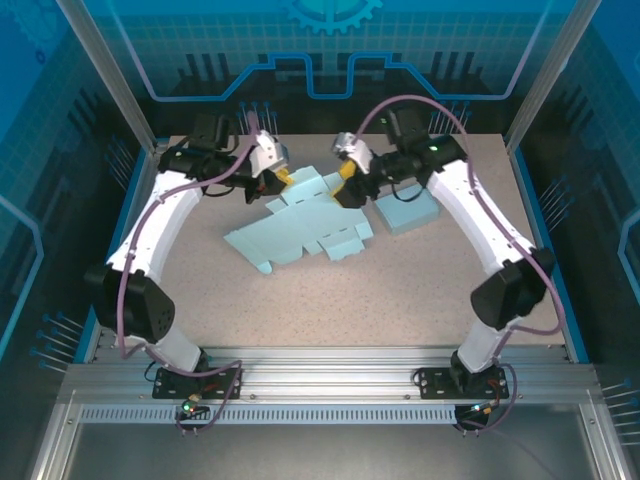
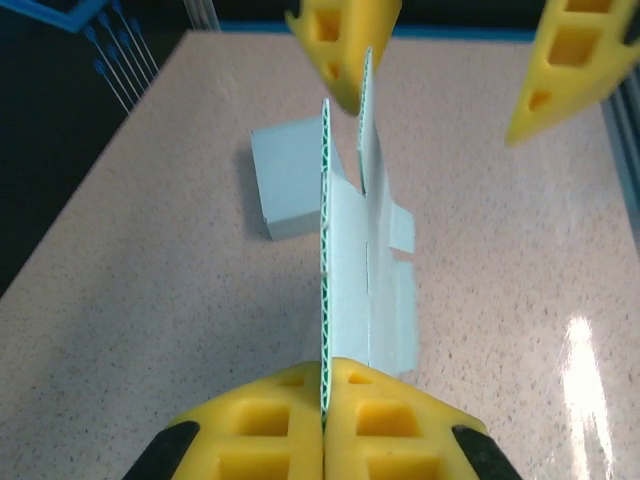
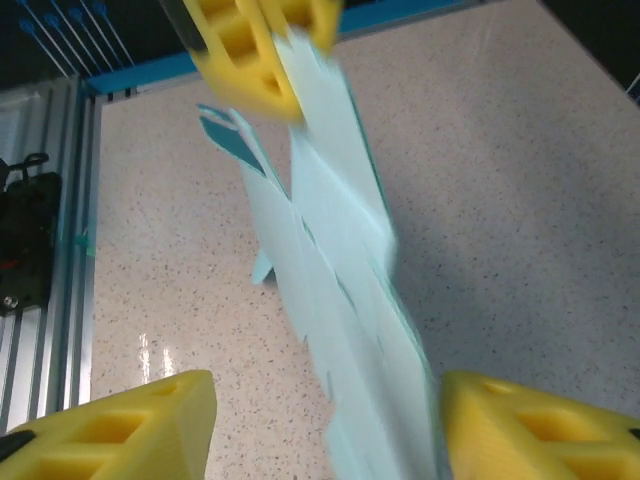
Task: Fold the paper box
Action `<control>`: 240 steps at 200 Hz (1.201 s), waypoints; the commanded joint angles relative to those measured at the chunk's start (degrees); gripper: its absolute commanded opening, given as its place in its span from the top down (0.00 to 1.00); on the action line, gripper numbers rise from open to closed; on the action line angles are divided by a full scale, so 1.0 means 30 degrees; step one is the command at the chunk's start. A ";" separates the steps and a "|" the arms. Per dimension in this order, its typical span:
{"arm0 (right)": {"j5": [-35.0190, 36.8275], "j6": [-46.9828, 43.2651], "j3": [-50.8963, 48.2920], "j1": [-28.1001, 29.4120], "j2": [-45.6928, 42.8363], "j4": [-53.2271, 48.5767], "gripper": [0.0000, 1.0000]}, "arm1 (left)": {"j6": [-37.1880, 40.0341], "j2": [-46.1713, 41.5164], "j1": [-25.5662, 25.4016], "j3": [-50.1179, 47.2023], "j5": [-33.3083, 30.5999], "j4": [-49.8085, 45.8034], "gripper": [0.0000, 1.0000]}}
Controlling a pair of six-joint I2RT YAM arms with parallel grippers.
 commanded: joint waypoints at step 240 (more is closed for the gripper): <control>0.4094 0.0685 0.9228 0.0948 0.4758 -1.0722 1.00 | -1.9756 -0.5363 0.2275 -0.9021 0.1696 1.3998 0.59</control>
